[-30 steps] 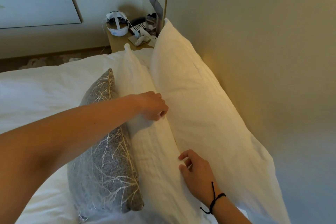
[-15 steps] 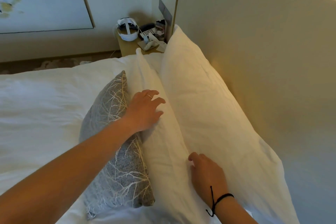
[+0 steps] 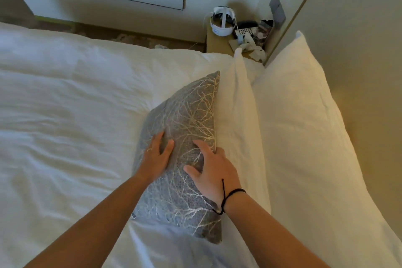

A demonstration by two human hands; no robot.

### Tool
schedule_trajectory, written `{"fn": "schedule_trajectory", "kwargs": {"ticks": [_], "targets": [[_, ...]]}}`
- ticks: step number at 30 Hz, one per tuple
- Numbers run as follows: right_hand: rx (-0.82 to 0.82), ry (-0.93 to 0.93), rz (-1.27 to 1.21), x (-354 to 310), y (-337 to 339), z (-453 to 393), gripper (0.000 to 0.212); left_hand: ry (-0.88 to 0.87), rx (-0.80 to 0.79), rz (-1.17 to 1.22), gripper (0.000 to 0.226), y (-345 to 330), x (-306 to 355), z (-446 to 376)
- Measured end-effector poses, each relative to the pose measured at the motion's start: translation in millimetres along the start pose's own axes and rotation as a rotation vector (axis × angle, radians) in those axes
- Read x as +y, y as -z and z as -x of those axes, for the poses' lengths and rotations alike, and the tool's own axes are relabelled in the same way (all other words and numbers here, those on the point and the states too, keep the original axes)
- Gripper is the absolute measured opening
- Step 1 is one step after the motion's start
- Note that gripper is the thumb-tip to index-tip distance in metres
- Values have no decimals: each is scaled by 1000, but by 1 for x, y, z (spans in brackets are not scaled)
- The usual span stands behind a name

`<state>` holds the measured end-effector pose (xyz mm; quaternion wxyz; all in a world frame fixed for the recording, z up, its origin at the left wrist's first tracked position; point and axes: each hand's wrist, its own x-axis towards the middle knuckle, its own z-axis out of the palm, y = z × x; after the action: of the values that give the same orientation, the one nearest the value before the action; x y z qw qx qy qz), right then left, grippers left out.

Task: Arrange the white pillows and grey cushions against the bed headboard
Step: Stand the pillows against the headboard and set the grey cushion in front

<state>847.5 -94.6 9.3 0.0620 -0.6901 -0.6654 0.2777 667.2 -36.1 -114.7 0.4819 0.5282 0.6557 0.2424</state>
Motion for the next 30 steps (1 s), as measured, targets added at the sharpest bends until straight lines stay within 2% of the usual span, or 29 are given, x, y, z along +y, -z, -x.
{"fn": "schedule_trajectory", "kwargs": {"ticks": [3, 9, 14, 17, 22, 26, 30], "targets": [[30, -15, -7, 2, -5, -7, 59, 96, 0, 18, 96, 0, -15, -2], [4, -50, -179, 11, -12, -23, 48, 197, -55, 89, 97, -8, -18, -12], [14, -36, -258, 31, -7, -27, 38, 147, -111, 185, 101, -32, 8, -21], [81, -29, -272, 50, 17, -24, 36, 127, -203, 217, 109, -60, 36, -29], [220, -34, -291, 79, 57, -6, 38, 49, -247, 237, 107, -100, 73, -30], [102, -60, -232, 73, 47, -15, 30, 92, -207, 240, 95, -102, 62, -35], [101, -97, -208, 56, 28, -27, 30, 192, -204, 279, 102, -92, 53, -37]]}}
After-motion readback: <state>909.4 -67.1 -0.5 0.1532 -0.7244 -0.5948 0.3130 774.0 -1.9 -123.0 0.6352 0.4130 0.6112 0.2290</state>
